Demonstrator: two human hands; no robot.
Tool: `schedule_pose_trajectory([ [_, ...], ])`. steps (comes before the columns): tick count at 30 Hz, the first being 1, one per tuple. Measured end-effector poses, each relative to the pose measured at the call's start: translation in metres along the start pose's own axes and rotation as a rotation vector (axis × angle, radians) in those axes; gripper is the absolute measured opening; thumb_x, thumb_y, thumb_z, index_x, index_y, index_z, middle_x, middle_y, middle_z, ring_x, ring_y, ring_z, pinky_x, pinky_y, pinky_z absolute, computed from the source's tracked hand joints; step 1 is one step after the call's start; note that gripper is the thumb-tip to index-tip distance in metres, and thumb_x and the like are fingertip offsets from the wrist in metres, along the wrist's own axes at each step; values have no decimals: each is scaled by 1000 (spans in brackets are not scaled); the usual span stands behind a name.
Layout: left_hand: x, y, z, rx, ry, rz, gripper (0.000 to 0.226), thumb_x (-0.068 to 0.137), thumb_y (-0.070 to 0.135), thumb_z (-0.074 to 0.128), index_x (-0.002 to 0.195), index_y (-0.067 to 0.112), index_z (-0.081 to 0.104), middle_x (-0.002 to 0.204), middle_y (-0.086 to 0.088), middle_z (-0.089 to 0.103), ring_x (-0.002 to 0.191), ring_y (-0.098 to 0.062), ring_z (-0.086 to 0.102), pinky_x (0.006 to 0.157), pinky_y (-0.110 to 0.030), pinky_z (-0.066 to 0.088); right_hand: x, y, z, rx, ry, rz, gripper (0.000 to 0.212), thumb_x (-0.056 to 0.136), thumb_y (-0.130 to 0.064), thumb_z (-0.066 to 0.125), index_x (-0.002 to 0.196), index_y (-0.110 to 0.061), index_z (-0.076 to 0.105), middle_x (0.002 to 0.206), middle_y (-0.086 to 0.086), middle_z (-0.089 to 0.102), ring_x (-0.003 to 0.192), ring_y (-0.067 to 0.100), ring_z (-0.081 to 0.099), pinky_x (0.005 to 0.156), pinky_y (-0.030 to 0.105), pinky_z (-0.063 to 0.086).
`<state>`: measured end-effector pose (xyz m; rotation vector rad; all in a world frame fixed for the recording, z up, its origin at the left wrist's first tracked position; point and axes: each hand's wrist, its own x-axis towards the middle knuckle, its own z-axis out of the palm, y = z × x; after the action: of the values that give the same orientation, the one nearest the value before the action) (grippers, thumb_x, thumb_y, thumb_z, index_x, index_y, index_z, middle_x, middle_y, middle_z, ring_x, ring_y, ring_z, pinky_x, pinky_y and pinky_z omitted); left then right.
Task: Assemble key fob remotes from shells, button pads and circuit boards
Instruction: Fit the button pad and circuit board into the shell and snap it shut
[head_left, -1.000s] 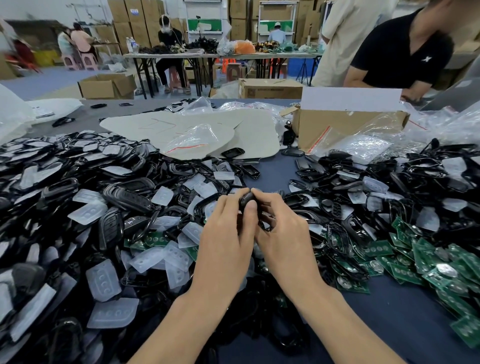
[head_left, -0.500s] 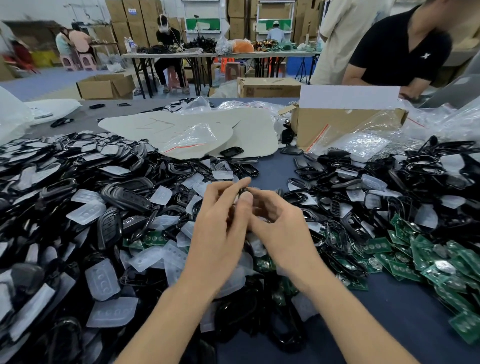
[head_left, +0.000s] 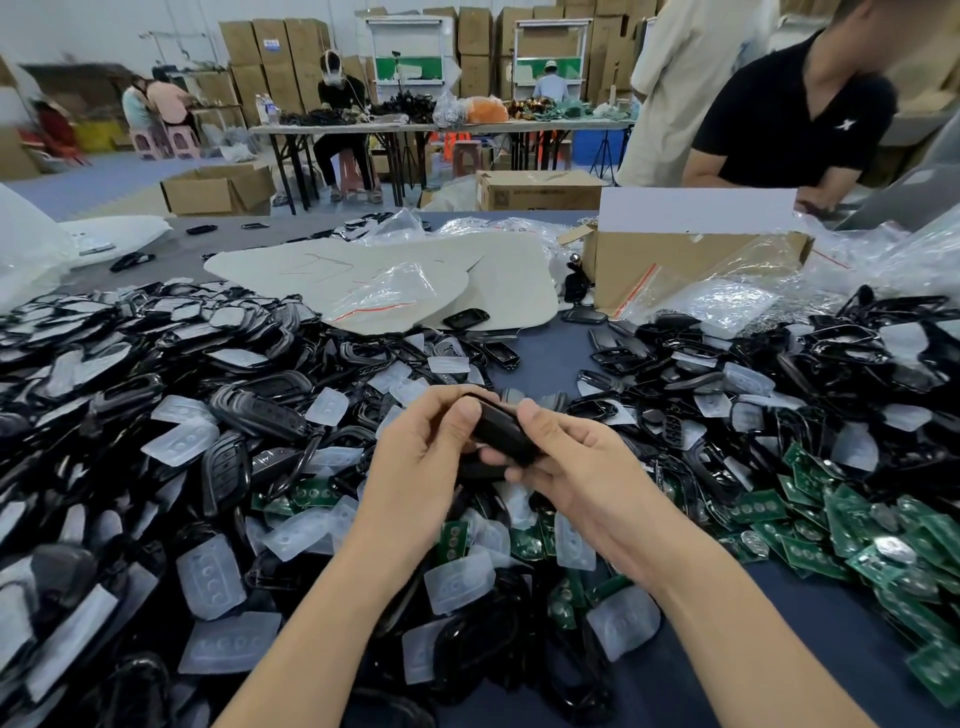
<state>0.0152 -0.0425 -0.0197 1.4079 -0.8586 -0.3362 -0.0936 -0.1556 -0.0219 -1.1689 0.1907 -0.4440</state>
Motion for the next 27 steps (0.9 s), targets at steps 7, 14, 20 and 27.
schedule_pose_trajectory([
  [7, -4, -2, 8, -36, 122, 48, 17, 100, 30, 51, 99, 20, 65, 86, 6, 73, 70, -8, 69, 63, -15, 52, -2, 6, 17, -283, 138, -240, 29, 92, -29, 59, 118, -22, 70, 106, -6, 77, 87, 9, 72, 72, 19, 56],
  [14, -5, -2, 9, -33, 87, 68, 22, 95, 38, 53, 102, 20, 64, 90, 7, 73, 74, -11, 73, 64, -16, 54, -3, 3, 16, -314, 160, -273, 27, 101, -8, 54, 109, -26, 73, 102, -4, 77, 83, 11, 73, 68, 19, 56],
  [20, -5, -1, 6, 1, 65, 92, 23, 95, 35, 54, 104, 19, 66, 83, 15, 73, 70, -1, 68, 64, -11, 49, -7, 4, 15, -422, 189, -303, 29, 104, -12, 52, 110, -33, 72, 102, -9, 76, 85, 10, 73, 69, 16, 54],
  [27, -6, -6, 11, 45, 79, 55, 16, 103, 24, 47, 101, 23, 64, 79, 17, 69, 64, 3, 60, 62, -13, 50, -8, 9, 15, -515, 239, -326, 25, 103, -16, 52, 116, -20, 73, 88, -22, 73, 71, -2, 68, 64, 8, 49],
])
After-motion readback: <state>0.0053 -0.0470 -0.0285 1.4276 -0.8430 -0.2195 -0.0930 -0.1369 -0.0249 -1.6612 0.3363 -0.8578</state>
